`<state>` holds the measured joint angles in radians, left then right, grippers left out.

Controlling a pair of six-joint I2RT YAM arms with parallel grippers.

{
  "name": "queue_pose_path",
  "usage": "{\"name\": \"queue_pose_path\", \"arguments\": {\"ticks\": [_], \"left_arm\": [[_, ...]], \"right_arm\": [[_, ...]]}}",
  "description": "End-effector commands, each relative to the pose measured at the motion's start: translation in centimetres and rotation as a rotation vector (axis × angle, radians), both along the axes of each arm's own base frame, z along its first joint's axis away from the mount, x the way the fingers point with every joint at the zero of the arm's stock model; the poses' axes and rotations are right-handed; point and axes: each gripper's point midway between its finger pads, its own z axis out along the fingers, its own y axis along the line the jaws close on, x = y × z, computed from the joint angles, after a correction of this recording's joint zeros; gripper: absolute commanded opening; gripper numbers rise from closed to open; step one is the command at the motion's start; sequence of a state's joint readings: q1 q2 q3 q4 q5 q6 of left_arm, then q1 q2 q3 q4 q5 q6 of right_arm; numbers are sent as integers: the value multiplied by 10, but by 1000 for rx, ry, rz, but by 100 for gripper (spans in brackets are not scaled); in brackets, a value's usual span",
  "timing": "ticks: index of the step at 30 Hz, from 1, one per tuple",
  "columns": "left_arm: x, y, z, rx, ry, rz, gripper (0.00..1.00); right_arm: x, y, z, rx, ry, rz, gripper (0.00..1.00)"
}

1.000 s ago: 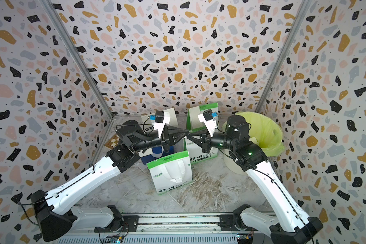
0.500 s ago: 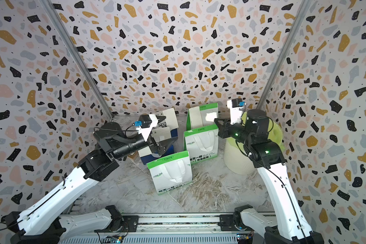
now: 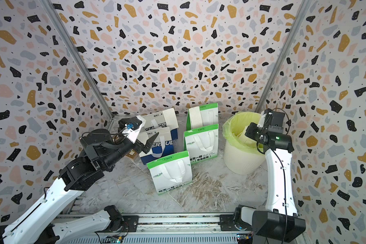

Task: Shred takeout receipts and throw away
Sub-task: Place the takeout receipt in the trash bin.

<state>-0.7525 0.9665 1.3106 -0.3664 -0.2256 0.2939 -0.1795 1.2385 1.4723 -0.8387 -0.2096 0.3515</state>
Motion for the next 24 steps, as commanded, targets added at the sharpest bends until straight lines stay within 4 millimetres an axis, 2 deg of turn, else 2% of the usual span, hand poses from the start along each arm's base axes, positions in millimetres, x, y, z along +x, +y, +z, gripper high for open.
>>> {"name": "queue_pose_path", "arguments": {"ticks": [1, 2, 4, 9, 11, 13, 16, 18, 21, 22, 24], "left_arm": [[15, 31, -6, -9, 14, 195, 98], [17, 35, -7, -18, 20, 215, 98], [19, 43, -9, -35, 43, 241, 99], [26, 59, -29, -41, 127, 297, 99], [29, 67, -40, -33, 167, 321, 99], [33, 74, -50, -33, 215, 342, 98], [43, 89, -66, -69, 320, 375, 88], [50, 96, -81, -60, 387, 386, 82], [55, 99, -103, -28, 479, 377, 72], [56, 98, -107, -33, 500, 369, 65], [58, 100, -117, -29, 528, 372, 36]], "right_arm": [[-11, 11, 5, 13, -9, 66, 42], [-10, 13, 6, 14, -11, 80, 49], [-10, 15, 7, 15, -10, 98, 57], [-10, 33, 15, 60, -37, 195, 64], [-11, 42, 28, 67, -84, 234, 65], [-14, 56, 51, 51, -168, 291, 65], [-23, 80, 93, 26, -319, 365, 64], [-31, 104, 118, 48, -409, 471, 62], [-46, 147, 143, 69, -484, 645, 62], [-50, 162, 146, 77, -487, 700, 62], [-59, 199, 147, 97, -470, 839, 63]]}}
